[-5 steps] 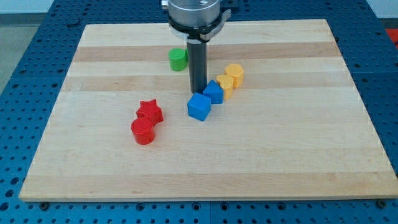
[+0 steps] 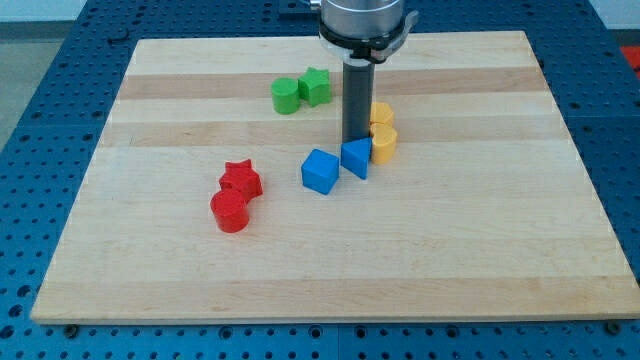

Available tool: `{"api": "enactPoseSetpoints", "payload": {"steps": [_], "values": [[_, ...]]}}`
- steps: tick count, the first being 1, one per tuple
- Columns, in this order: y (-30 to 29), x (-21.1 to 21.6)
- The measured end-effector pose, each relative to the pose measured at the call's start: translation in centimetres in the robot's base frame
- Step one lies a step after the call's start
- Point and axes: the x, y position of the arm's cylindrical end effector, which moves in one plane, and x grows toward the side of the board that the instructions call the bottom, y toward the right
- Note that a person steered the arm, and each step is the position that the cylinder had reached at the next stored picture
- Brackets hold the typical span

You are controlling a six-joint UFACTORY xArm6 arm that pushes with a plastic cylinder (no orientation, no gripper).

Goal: Push the yellow heart slightly right

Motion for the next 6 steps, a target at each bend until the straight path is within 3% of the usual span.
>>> {"api": "enactPoseSetpoints", "payload": {"steps": [3,6], "values": [[1.5,2.5],[6.8,2.6]]}}
